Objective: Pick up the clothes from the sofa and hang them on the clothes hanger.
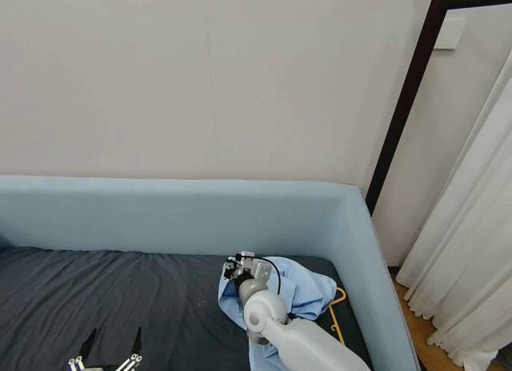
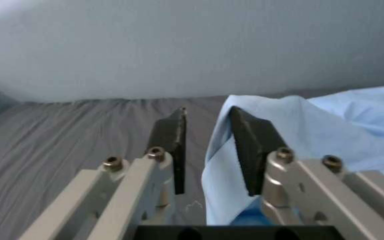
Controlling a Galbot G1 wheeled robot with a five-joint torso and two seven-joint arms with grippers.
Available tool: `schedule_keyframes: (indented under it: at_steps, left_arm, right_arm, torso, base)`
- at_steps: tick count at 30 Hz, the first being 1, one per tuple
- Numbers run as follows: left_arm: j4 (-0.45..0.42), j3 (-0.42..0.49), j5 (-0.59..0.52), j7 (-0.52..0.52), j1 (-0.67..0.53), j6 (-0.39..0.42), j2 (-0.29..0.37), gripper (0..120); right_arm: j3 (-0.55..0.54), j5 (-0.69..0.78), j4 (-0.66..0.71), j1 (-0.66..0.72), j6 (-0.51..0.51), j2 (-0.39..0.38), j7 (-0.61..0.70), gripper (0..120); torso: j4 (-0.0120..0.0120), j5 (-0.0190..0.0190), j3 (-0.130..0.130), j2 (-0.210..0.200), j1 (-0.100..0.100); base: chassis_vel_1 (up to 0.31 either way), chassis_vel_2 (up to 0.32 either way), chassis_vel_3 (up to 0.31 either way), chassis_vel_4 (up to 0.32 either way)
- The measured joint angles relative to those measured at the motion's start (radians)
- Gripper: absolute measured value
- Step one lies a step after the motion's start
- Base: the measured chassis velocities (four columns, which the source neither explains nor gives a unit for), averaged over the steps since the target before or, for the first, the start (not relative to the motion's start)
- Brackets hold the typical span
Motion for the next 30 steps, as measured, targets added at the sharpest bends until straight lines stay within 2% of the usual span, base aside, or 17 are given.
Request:
schedule_keyframes:
  at_steps: [3, 4, 6, 8, 9, 12, 13, 16, 18, 19, 21, 23, 24, 27, 28, 30]
  left_arm:
    - [0.053, 0.030, -0.024, 0.029, -0.027, -0.003, -0.011, 100]
    - [0.053, 0.030, -0.024, 0.029, -0.027, -0.003, -0.011, 100]
    - [0.079, 0.048, -0.027, 0.064, -0.053, -0.003, -0.009, 100]
    - [0.084, 0.054, -0.027, 0.090, -0.064, -0.003, 0.000, 100]
    - [0.084, 0.054, -0.027, 0.090, -0.064, -0.003, 0.000, 100]
    - [0.092, 0.060, -0.026, 0.126, -0.076, -0.008, 0.019, 100]
    - [0.092, 0.060, -0.026, 0.126, -0.076, -0.008, 0.019, 100]
    - [0.100, 0.066, -0.026, 0.139, -0.078, -0.015, 0.023, 100]
    - [0.117, 0.070, -0.020, 0.147, -0.083, -0.026, 0.022, 100]
    - [0.117, 0.070, -0.020, 0.147, -0.083, -0.026, 0.022, 100]
    - [0.133, 0.076, -0.012, 0.148, -0.087, -0.033, 0.017, 100]
    - [0.134, 0.076, -0.012, 0.148, -0.088, -0.033, 0.017, 100]
    - [0.143, 0.082, -0.009, 0.148, -0.091, -0.035, 0.015, 100]
    - [0.173, 0.118, -0.023, 0.141, -0.110, -0.028, 0.018, 100]
    - [0.173, 0.118, -0.023, 0.141, -0.110, -0.028, 0.018, 100]
    - [0.196, 0.154, -0.055, 0.156, -0.134, -0.013, 0.034, 100]
  right_arm:
    - [0.005, -0.012, 0.132, -0.002, -0.065, -0.067, 0.027, 41]
    - [0.005, -0.012, 0.132, -0.002, -0.065, -0.067, 0.027, 41]
    - [-0.017, -0.088, 0.219, -0.004, -0.116, -0.149, 0.014, 52]
    - [-0.026, -0.115, 0.235, -0.006, -0.124, -0.188, 0.008, 60]
    - [-0.026, -0.115, 0.235, -0.006, -0.124, -0.188, 0.008, 60]
    - [-0.010, -0.114, 0.227, -0.015, -0.205, -0.223, 0.037, 75]
    - [-0.010, -0.114, 0.227, -0.015, -0.205, -0.223, 0.037, 75]
    - [0.025, -0.075, 0.236, -0.015, -0.311, -0.233, 0.093, 86]
    - [0.061, 0.025, 0.278, -0.004, -0.432, -0.244, 0.150, 96]
    - [0.061, 0.025, 0.278, -0.004, -0.432, -0.244, 0.150, 96]
    - [0.098, 0.131, 0.321, 0.003, -0.475, -0.251, 0.155, 99]
    - [0.100, 0.137, 0.323, 0.003, -0.476, -0.251, 0.155, 100]
    - [0.129, 0.205, 0.347, 0.006, -0.479, -0.252, 0.154, 100]
    - [0.168, 0.171, 0.370, -0.002, -0.364, -0.257, 0.108, 100]
    - [0.168, 0.171, 0.370, -0.002, -0.364, -0.257, 0.108, 100]
    - [0.190, 0.124, 0.384, -0.021, -0.292, -0.275, 0.068, 100]
  torso:
    - [-0.0001, 0.0002, 0.000, 0.000, 0.000]
    - [-0.0001, 0.0002, 0.000, 0.000, 0.000]
    - [-0.0003, 0.0001, 0.000, 0.000, 0.000]
    - [-0.0006, 0.0003, 0.000, 0.000, 0.000]
    - [-0.0006, 0.0003, 0.000, 0.000, 0.000]
    - [-0.0002, 0.0003, 0.000, 0.000, 0.000]
    - [-0.0002, 0.0003, 0.000, 0.000, 0.000]
    - [-0.0002, 0.0003, 0.000, 0.000, 0.000]
    - [-0.0002, 0.0002, 0.000, 0.000, 0.000]
    - [-0.0002, 0.0002, 0.000, 0.000, 0.000]
    - [-0.0001, -0.0001, 0.000, 0.000, 0.000]
    - [0.0000, 0.0000, 0.000, 0.000, 0.000]
    - [0.0000, 0.0000, 0.000, 0.000, 0.000]
    - [0.0002, 0.0000, 0.000, 0.000, 0.000]
    - [0.0002, 0.0000, 0.000, 0.000, 0.000]
    - [0.0000, 0.0000, 0.000, 0.000, 0.000]
  base:
    - [0.000, 0.000, 0.000, 0.000]
    - [0.000, 0.000, 0.000, 0.000]
    - [0.000, 0.000, 0.000, 0.000]
    - [0.000, 0.000, 0.000, 0.000]
    - [0.000, 0.000, 0.000, 0.000]
    - [0.000, 0.000, 0.000, 0.000]
    - [0.000, 0.000, 0.000, 0.000]
    - [0.000, 0.000, 0.000, 0.000]
    - [0.000, 0.000, 0.000, 0.000]
    - [0.000, 0.000, 0.000, 0.000]
    - [0.000, 0.000, 0.000, 0.000]
    - [0.000, 0.000, 0.000, 0.000]
    - [0.000, 0.000, 0.000, 0.000]
    - [0.000, 0.000, 0.000, 0.000]
    - [0.000, 0.000, 0.000, 0.000]
    - [0.000, 0.000, 0.000, 0.000]
